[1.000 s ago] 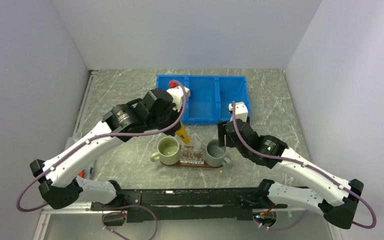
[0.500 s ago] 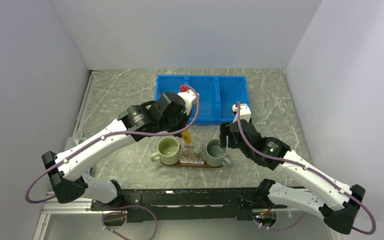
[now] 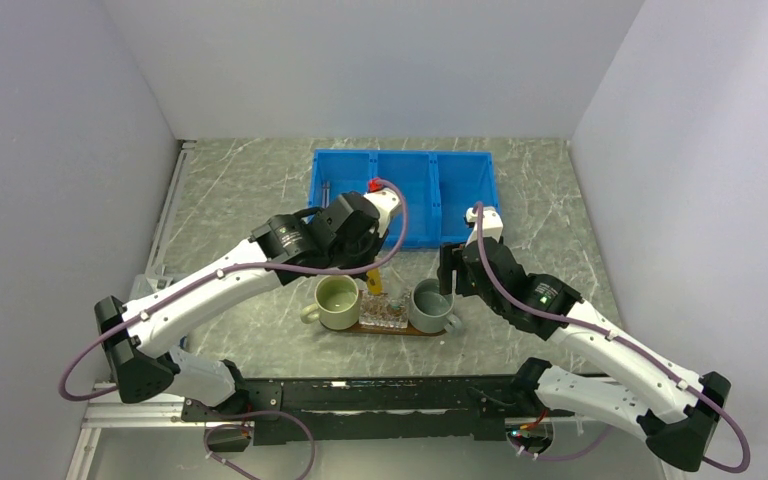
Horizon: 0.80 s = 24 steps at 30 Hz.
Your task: Prepare toiletry sets of a toothbrush and toothpaste on the tray
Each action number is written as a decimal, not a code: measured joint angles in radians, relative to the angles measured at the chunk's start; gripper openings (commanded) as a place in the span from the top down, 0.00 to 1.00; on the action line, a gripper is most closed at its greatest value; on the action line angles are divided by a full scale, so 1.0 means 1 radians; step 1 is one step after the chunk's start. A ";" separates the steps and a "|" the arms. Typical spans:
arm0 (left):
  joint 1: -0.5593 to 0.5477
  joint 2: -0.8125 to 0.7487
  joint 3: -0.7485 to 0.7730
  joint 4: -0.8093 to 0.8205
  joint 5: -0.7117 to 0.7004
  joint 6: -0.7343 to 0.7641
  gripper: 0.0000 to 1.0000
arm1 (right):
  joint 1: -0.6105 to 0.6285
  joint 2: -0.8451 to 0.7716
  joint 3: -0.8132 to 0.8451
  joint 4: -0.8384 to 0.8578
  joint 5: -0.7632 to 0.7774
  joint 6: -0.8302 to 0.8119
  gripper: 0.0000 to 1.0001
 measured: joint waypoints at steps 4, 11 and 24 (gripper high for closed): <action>-0.003 0.000 -0.010 0.003 0.000 -0.002 1.00 | -0.002 0.000 0.000 0.008 -0.007 0.000 0.27; -0.005 0.007 -0.030 0.024 0.000 -0.003 1.00 | -0.006 0.002 -0.002 0.015 -0.018 -0.001 0.27; -0.018 0.056 -0.034 0.051 -0.011 -0.002 1.00 | -0.013 0.002 -0.016 0.021 -0.033 -0.004 0.27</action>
